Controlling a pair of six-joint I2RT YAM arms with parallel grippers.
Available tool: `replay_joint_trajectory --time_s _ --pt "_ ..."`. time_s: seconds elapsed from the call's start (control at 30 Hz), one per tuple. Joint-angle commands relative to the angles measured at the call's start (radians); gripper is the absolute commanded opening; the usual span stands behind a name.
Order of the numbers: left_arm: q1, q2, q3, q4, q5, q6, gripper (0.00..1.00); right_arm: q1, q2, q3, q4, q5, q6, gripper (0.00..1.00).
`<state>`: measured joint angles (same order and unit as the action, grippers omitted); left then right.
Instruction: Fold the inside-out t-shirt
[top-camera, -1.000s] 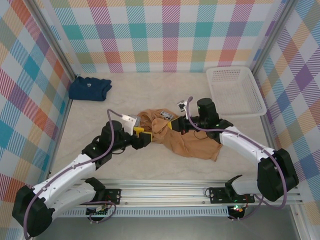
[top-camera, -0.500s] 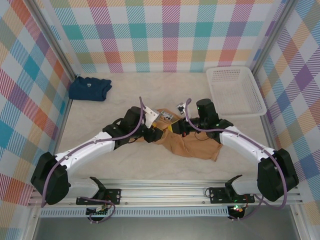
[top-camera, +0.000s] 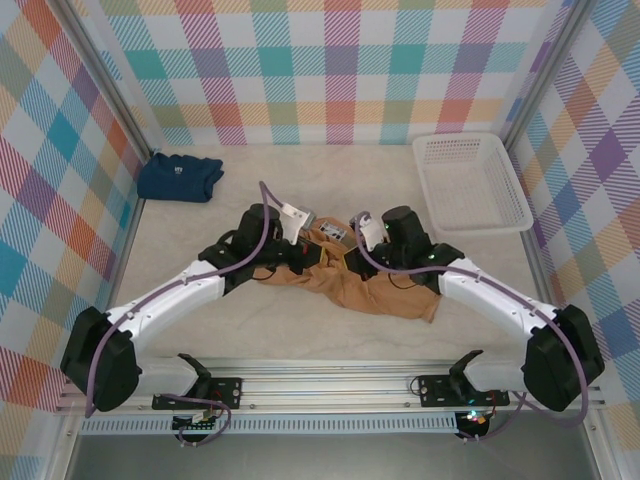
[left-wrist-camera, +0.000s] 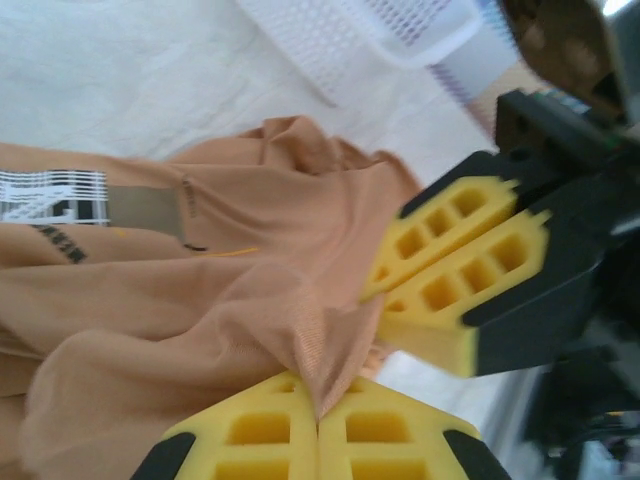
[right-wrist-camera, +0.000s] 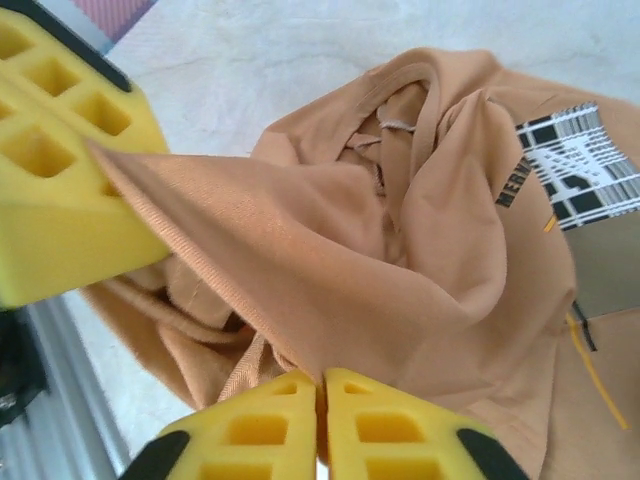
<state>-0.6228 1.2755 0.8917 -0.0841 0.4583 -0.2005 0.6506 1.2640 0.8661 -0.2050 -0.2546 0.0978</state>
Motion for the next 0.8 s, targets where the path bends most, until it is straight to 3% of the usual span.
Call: replay_joint_trajectory --time_s 0.0,0.17,0.47,0.53,0.63,0.7,0.77 --pt "0.011 -0.045 -0.038 0.115 0.138 -0.122 0.00 0.050 -0.031 0.013 -0.021 0.149 -0.039 0.22" --pt "0.011 -0.048 -0.053 0.099 0.124 -0.122 0.00 0.061 -0.101 -0.060 0.094 0.044 -0.020 0.39" --pt "0.011 -0.076 -0.067 0.103 0.136 -0.123 0.00 0.067 -0.010 -0.042 0.164 -0.005 -0.018 0.46" --pt "0.011 -0.083 -0.070 0.096 0.133 -0.119 0.00 0.067 0.021 -0.025 0.177 -0.001 -0.009 0.41" --pt "0.011 -0.101 -0.077 0.083 0.100 -0.116 0.00 0.067 0.038 -0.007 0.165 -0.026 0.000 0.21" --pt "0.011 -0.116 -0.081 0.066 0.050 -0.116 0.00 0.064 0.010 -0.027 0.165 -0.074 0.002 0.08" --pt "0.013 -0.122 -0.080 0.036 -0.029 -0.119 0.00 0.049 -0.034 -0.056 0.180 -0.170 0.007 0.02"
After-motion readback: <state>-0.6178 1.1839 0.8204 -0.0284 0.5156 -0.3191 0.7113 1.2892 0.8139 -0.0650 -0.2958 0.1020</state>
